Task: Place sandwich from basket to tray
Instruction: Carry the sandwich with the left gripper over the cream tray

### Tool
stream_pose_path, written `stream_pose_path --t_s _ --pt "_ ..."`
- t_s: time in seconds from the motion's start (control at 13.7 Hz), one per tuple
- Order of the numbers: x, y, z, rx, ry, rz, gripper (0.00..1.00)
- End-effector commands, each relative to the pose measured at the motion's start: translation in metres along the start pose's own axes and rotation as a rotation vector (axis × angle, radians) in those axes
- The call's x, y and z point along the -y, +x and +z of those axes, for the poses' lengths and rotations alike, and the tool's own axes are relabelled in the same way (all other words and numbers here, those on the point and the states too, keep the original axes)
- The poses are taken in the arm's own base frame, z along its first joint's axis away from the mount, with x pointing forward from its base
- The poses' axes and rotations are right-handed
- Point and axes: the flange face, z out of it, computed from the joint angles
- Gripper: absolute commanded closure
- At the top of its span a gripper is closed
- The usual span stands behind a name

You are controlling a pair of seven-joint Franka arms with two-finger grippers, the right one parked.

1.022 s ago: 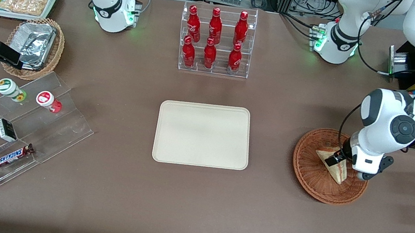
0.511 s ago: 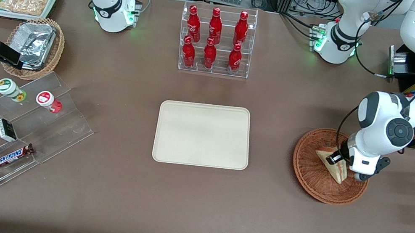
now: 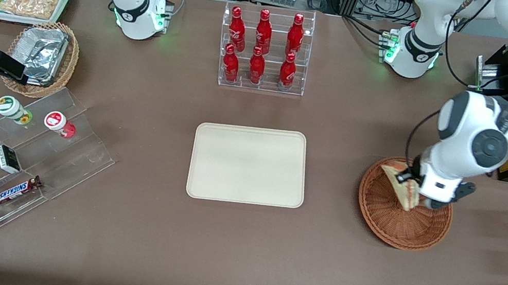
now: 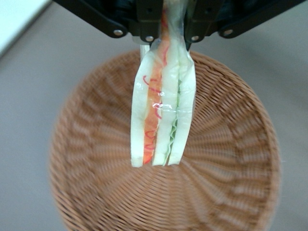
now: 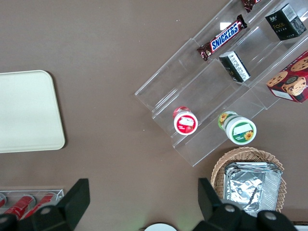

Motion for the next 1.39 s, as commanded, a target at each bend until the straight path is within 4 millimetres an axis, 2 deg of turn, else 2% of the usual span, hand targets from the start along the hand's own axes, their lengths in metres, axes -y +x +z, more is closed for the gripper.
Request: stream_pose_path --t_s 0.0,0.51,0.73,0.88,1.02,1.31 --pt "-0.047 -0.035 -0.008 -0.004 0.028 0.141 1.00" --pt "-0.168 -0.135 0.010 0.006 0.065 0.337 1.00" --pt "-0.209 -0.169 0.016 -0.006 0.058 0.393 1.00" --pt "-0.242 -0.185 0.022 -0.016 0.048 0.428 1.00" --pt "-0.267 -0.198 0.027 -0.022 0.034 0.458 1.00" --pt "-0.319 -0.215 0.045 -0.030 0.007 0.423 1.00"
